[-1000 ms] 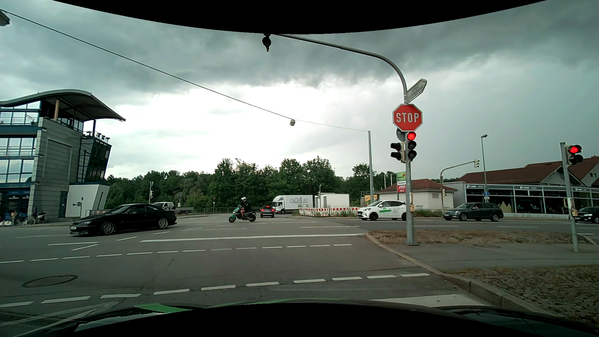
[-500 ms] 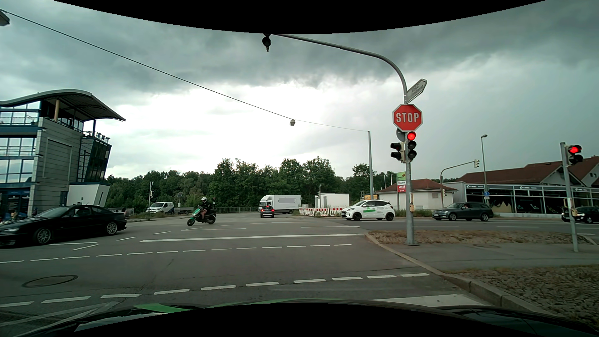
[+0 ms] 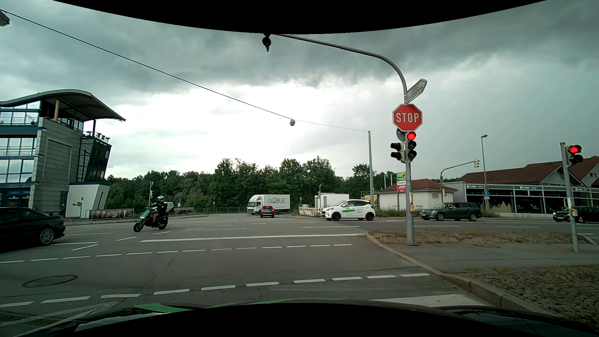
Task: Follow the waypoints while adhering to traffic rules and regulations
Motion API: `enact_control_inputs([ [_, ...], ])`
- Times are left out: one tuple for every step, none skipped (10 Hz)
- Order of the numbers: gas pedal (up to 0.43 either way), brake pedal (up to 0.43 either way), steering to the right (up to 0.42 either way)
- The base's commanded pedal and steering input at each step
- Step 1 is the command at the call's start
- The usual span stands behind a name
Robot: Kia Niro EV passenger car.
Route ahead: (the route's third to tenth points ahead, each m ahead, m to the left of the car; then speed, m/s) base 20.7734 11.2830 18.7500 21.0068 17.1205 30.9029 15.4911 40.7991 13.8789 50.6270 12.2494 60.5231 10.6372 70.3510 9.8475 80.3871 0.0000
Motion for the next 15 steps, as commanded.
enact_control_inputs([
  [0.0,0.329,-0.095],
  [0.0,0.329,-0.095],
  [0.0,0.323,-0.095],
  [0.0,0.329,-0.095],
  [0.0,0.329,-0.095],
  [0.0,0.323,-0.095],
  [0.0,0.329,-0.095],
  [0.0,0.323,-0.094],
  [0.0,0.323,-0.095],
  [0.0,0.323,-0.095],
  [0.0,0.329,-0.095],
  [0.0,0.329,-0.094],
  [0.0,0.323,-0.094],
  [0.0,0.329,-0.095],
  [0.0,0.323,-0.094],
])
